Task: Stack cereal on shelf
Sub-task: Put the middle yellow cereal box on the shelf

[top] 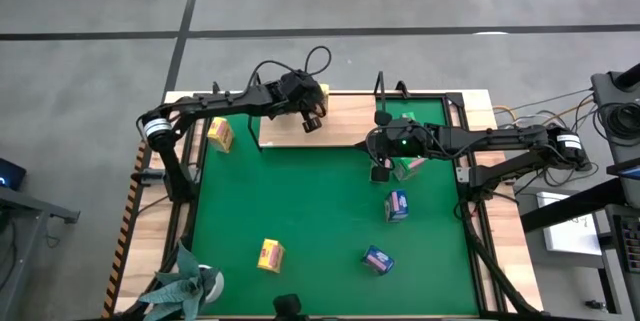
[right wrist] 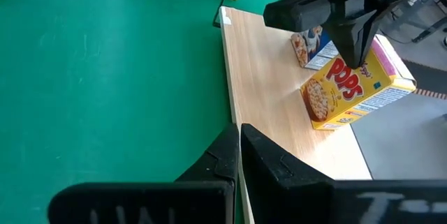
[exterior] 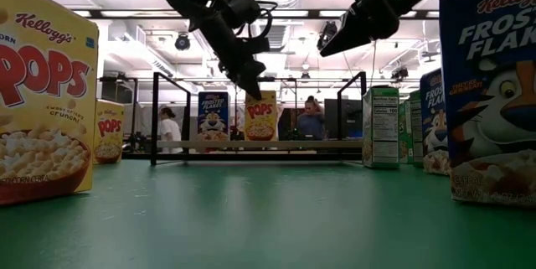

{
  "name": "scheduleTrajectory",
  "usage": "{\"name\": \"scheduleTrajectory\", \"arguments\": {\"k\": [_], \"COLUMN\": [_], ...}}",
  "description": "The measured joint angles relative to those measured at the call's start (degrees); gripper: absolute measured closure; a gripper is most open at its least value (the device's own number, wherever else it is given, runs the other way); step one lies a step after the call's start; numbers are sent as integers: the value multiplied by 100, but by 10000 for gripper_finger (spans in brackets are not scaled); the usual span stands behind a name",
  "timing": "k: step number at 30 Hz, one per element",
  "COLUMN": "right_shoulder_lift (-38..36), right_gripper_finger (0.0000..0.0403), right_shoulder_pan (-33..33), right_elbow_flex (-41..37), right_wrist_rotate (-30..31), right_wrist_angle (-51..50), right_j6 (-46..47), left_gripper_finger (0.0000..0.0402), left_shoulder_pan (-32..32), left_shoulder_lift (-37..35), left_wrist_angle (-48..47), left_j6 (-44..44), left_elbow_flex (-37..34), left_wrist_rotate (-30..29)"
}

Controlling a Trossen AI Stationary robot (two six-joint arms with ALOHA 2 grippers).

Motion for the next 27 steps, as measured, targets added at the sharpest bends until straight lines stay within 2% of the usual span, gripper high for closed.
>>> {"name": "scheduleTrajectory", "arguments": {"k": [13, 27], "right_shoulder_lift": [0, 0], "right_gripper_finger": [394, 394], "right_shoulder_pan": [0, 0], "right_elbow_flex": [0, 0], "right_wrist_rotate": [0, 0], "right_wrist_angle": [15, 20], "right_j6": [-25, -30], "left_gripper_finger": [402, 402], "left_shoulder_pan": [56, -275], "left_shoulder_lift": [0, -21], "left_wrist_angle": [105, 3], "left_j6": [24, -55], "left_elbow_flex": [0, 4], "left_wrist_rotate": [-168, -152]}}
